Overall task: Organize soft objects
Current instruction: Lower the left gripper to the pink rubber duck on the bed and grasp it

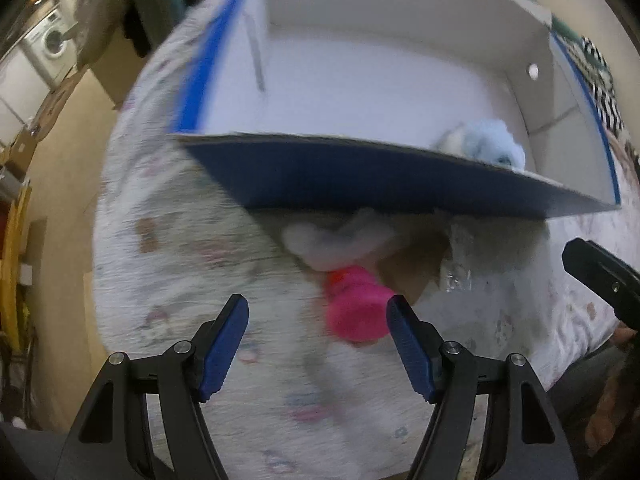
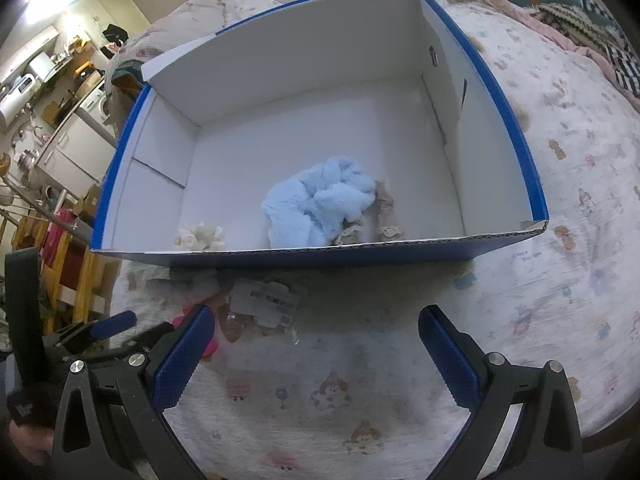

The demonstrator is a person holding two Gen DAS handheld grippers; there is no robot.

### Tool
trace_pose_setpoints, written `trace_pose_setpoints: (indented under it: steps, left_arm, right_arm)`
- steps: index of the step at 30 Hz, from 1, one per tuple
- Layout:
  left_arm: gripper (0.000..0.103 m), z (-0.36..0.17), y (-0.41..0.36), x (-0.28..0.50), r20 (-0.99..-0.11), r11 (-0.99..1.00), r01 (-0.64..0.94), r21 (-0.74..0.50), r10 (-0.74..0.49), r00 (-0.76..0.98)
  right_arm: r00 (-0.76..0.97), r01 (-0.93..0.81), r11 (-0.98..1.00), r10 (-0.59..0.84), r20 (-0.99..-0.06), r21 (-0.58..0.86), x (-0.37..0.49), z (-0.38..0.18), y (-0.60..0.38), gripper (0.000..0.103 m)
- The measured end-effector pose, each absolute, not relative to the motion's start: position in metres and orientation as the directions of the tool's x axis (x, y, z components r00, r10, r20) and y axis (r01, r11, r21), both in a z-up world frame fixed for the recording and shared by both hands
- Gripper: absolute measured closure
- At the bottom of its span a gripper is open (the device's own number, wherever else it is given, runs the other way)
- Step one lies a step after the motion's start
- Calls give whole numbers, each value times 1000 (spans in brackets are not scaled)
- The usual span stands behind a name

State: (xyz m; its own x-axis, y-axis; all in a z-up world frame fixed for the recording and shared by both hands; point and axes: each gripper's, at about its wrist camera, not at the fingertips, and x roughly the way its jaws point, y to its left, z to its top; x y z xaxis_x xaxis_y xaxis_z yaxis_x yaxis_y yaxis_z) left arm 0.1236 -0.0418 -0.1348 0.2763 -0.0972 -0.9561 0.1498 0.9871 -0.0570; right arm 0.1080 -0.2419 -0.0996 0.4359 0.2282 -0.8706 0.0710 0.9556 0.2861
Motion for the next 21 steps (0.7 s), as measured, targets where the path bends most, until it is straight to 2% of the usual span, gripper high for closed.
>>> trace_pose_setpoints:
  steps: [4, 11, 13, 14, 21]
  left_arm:
    - [34, -151, -60, 131, -970, 982, 168, -82, -117, 212]
    - [34, -165, -82, 141, -980, 984, 169, -48, -80, 183]
    - [45, -165, -86, 140, -979, 982, 186, -38, -74, 188]
    - [61, -166, -88, 140, -979, 980, 195, -39, -76, 187]
    - [61, -160, -83, 136, -978, 978, 200, -56, -94, 187]
  right_arm:
    - [426, 76, 954, 232, -874, 290, 110, -103, -242, 0]
    - [424, 80, 955, 226, -877, 285, 109, -104, -247, 0]
    - [420, 85, 955, 225, -879, 286, 111, -106, -248, 0]
    - [418, 87, 953, 228, -879, 289, 112, -107, -248, 0]
    - [409, 57, 950, 258, -875, 307, 117, -109, -237, 0]
